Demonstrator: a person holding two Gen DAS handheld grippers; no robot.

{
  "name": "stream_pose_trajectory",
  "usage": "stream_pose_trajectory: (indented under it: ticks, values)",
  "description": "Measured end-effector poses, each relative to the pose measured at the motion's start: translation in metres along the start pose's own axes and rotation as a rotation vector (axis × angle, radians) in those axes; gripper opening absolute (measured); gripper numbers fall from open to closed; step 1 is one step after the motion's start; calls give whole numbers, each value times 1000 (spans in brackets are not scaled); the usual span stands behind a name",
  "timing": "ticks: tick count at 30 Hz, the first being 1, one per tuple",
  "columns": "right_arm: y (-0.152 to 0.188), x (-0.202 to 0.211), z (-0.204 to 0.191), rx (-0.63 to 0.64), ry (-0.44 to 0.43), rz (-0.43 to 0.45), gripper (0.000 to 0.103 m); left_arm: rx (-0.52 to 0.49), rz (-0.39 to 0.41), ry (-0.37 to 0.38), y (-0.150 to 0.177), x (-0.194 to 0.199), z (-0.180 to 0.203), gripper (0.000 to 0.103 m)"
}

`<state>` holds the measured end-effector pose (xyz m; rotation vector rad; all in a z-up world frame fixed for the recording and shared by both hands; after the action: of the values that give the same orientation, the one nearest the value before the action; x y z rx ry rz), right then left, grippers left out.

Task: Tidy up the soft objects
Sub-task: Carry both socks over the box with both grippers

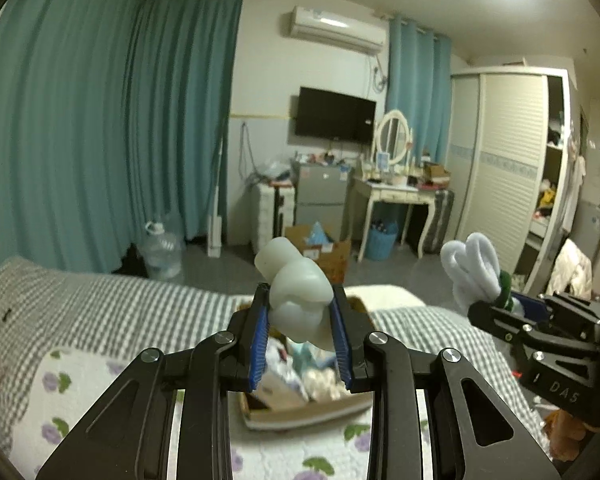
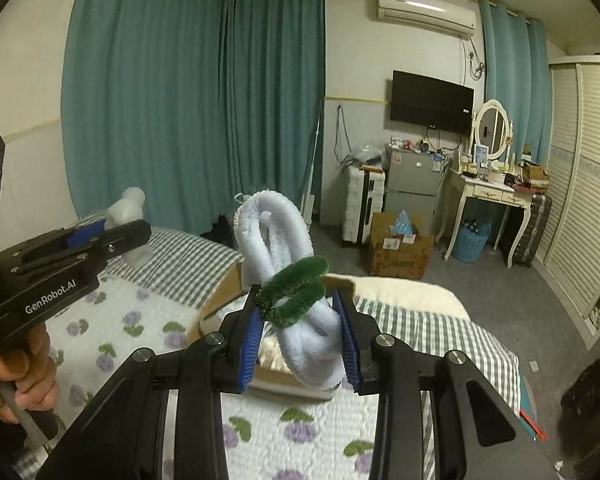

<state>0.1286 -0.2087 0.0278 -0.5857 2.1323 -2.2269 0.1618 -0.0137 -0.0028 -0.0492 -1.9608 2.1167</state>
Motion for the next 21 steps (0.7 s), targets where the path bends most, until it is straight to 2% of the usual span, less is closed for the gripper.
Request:
stream_pose_trajectory:
  ticks: [6,10,15,21]
  values:
    - [-1,-36,10,-11,23,6,34,-15,6,1,1,-39,3,29]
    - [12,-71,15,-24,7,-8,34,-38,-11,4,12,-71,5,29]
    - [37,-125,12,-14,-8,-74,34,-19,-116,15,42,-121,0,29]
    - [69,-176,9,6,-12,-161,34,-8,-253,14,80,-162,-4,29]
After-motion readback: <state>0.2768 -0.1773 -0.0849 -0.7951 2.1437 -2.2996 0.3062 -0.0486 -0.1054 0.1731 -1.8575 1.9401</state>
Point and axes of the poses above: each gripper's, at about its wrist camera, not at the fingertips, and x roughly against the way its jaws point, z to its right, y to its underside, the point moved 2 cm from there along -x, roughly the way its jaws point, and after that the axes turned 13 degrees about z, right-handed, at the moved point
